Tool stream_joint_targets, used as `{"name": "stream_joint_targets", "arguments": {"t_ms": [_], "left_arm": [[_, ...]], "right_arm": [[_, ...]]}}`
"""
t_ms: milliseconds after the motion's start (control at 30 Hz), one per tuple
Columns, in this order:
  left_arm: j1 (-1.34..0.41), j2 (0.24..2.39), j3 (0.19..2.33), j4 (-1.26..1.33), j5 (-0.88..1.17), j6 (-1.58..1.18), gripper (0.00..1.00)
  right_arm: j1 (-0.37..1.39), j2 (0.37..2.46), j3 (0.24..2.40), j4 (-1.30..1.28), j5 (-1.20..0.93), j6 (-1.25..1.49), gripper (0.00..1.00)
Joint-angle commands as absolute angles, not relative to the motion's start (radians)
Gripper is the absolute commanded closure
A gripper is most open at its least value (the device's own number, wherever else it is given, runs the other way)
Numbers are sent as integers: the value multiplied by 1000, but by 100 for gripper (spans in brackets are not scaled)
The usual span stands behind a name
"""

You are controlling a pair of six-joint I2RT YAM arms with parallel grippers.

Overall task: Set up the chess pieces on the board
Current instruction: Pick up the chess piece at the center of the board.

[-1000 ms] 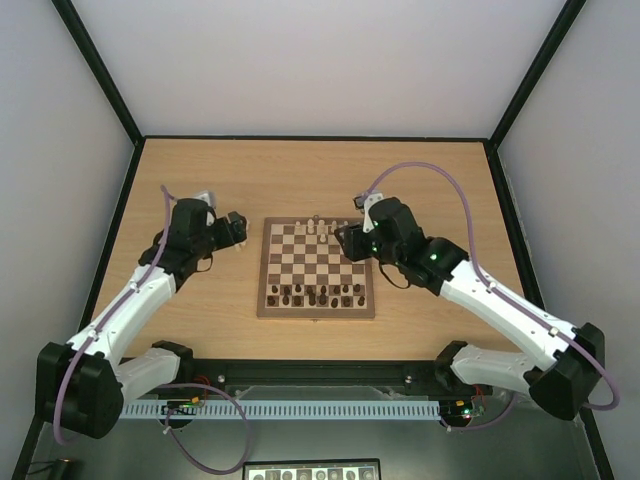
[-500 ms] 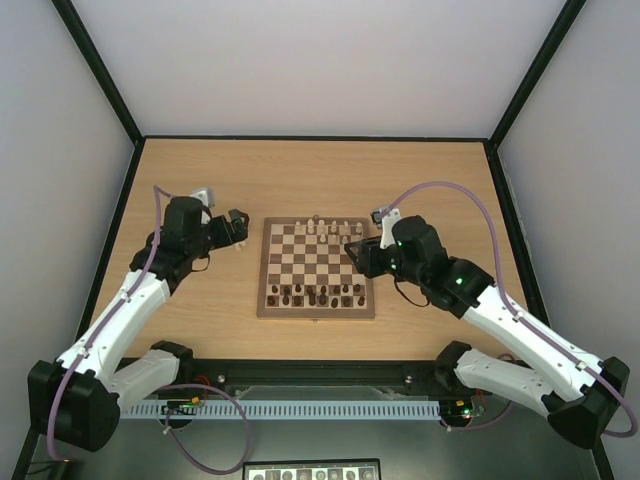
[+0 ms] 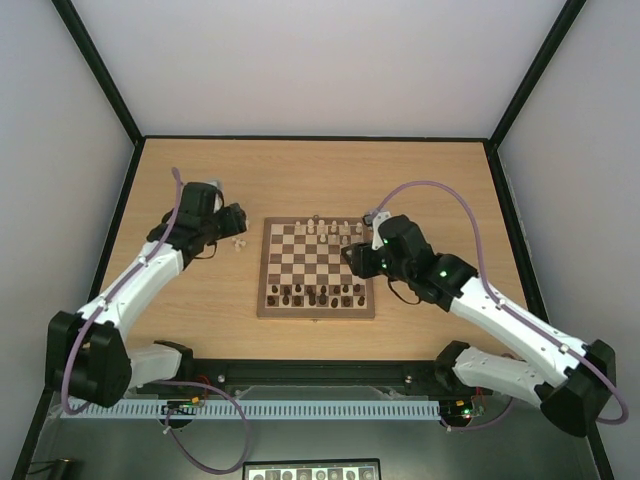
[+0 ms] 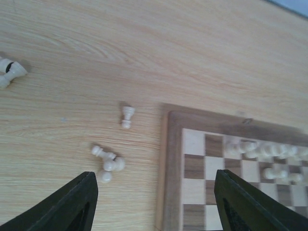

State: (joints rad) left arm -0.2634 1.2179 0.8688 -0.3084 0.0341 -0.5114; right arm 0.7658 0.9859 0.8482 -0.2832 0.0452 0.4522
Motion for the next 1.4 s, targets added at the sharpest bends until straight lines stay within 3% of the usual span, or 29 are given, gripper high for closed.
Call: {"name": "stream_joint_targets", "arguments": {"t_ms": [0, 433, 767, 933, 1367], "left_arm": [[-257, 1279, 873, -324, -46, -492, 34], [-252, 1415, 893, -228, -116, -539, 40], [-191, 1512, 979, -209, -188, -542, 38], [-199, 1556, 1004, -169, -94, -527, 46], [-247, 1632, 1048, -205, -97, -514, 60]], "right_arm": [[757, 1053, 848, -260, 65, 436, 49], [747, 1158, 835, -186, 5, 442, 49], [747, 1160, 815, -173, -2, 440, 49], [747, 1165, 810, -168, -3, 436, 49], [747, 1175, 800, -152, -12, 440, 50]]}}
